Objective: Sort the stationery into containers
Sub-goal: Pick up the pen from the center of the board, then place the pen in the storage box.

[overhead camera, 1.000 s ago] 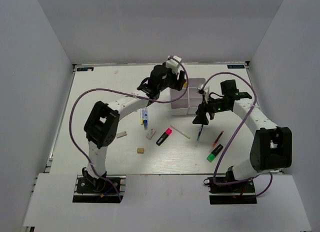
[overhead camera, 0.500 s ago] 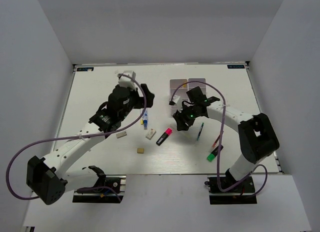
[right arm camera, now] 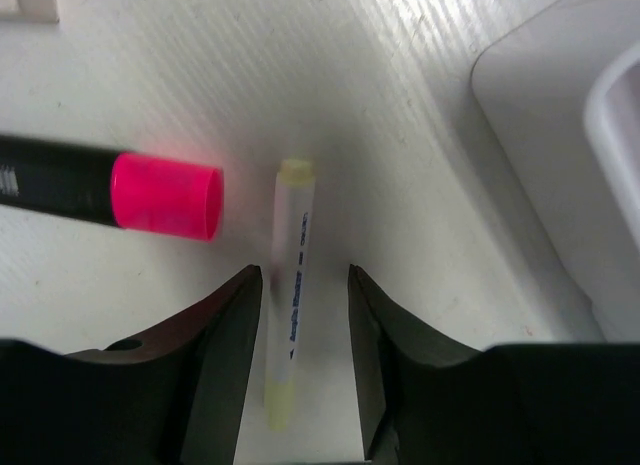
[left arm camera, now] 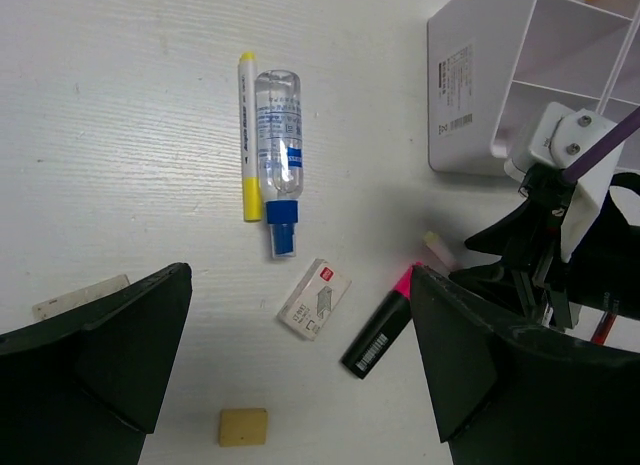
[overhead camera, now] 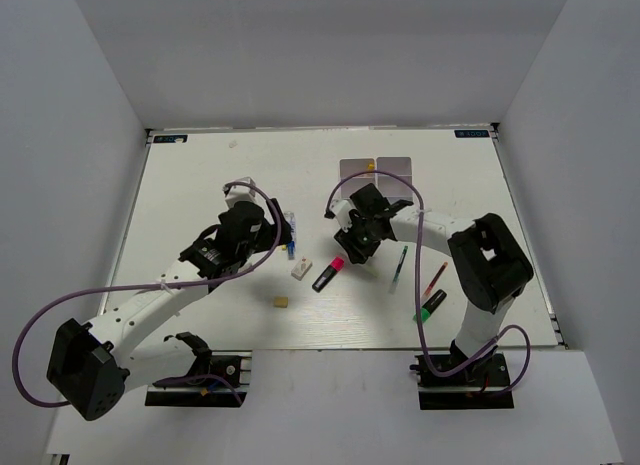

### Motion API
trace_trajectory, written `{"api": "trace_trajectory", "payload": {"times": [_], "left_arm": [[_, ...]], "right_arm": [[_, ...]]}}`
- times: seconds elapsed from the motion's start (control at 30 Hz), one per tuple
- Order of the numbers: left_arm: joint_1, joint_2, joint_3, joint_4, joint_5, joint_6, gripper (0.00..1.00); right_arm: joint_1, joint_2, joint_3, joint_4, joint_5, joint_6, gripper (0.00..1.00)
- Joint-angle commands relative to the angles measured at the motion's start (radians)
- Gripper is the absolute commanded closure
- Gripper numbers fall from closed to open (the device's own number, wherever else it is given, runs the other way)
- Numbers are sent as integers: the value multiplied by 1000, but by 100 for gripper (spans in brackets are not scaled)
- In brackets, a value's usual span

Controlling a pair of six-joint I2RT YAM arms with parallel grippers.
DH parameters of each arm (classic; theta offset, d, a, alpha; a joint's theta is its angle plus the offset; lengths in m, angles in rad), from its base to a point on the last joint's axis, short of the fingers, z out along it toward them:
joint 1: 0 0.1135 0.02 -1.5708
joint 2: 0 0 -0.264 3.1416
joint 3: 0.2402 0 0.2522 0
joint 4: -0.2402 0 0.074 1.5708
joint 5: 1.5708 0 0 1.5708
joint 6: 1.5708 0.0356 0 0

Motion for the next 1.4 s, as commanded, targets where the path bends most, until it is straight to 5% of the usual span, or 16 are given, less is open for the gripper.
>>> {"api": "trace_trajectory", "payload": {"times": [0.0,0.2,0.47,0.73,1.03,1.37], "left_arm": [[1,-25,-1,-33,-43,-43,0],[1,10,8,-56,-52,-63,0],[1,82,18,-84,-64,-83,0],[1,173,59,-104,-63,-83,0],[10,173,59,-104,-72,-83,0],[10,164,38,-113,-72,-101,0]], "right_arm": [[26,23,32,56,72,28,54],[57,59,26,64,194,28,54],[79,33,-61,50,301,-9,73],[71,-61,-112,-33,-38,-82,98],[18,-234,81,-159,-253,-283,100],[-139,-240,312,163,-373,-64,100]]}}
